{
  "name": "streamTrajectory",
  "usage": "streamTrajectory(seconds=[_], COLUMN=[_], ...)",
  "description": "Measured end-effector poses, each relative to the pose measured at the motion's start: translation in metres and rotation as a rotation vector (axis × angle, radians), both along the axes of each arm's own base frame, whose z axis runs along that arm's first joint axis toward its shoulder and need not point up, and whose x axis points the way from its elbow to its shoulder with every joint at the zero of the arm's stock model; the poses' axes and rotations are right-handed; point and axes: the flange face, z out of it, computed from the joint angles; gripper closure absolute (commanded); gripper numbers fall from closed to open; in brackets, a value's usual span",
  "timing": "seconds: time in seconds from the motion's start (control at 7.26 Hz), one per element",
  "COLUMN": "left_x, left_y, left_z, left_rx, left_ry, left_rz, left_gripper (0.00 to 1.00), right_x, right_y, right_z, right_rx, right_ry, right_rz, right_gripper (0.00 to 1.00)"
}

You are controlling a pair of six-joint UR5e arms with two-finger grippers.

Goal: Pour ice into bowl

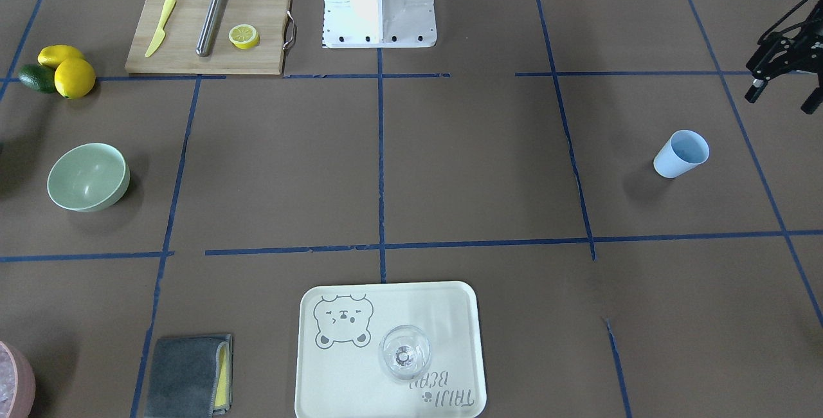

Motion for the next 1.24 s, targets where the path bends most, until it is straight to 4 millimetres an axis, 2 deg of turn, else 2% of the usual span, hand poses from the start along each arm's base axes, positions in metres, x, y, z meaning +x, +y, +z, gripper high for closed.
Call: streamTrajectory(seconds=[0.14, 0.28, 0.55, 0.96, 1.24], left_x=[0.022, 0.039, 0.053, 0.068, 0.073], left_y=[0.023, 0.036, 0.053, 0.059, 0.061], left_z=[0.007, 0.012, 0.02, 0.026, 0.028], left_rx=[-0.015, -0.029, -0.019, 0.004, 0.012], left_ry=[0.041, 0.062, 0.057, 0.027, 0.016], left_rz=[-0.031, -0.061, -0.122, -0.189, -0.206], left_gripper=[0.0, 0.0, 0.0, 0.0, 0.0], right_x=[-0.019, -0.04, -0.09, -0.168, -0.2], right_y=[-0.002, -0.003, 0.0, 0.008, 0.014], right_z=[-0.006, -0.01, -0.017, -0.017, -0.009], right_rx=[-0.004, -0.007, -0.009, 0.009, 0.01], right_ry=[0.008, 0.018, 0.031, 0.085, 0.118], right_rz=[0.009, 0.016, 0.032, 0.01, -0.02], right_gripper=[0.0, 0.0, 0.0, 0.0, 0.0])
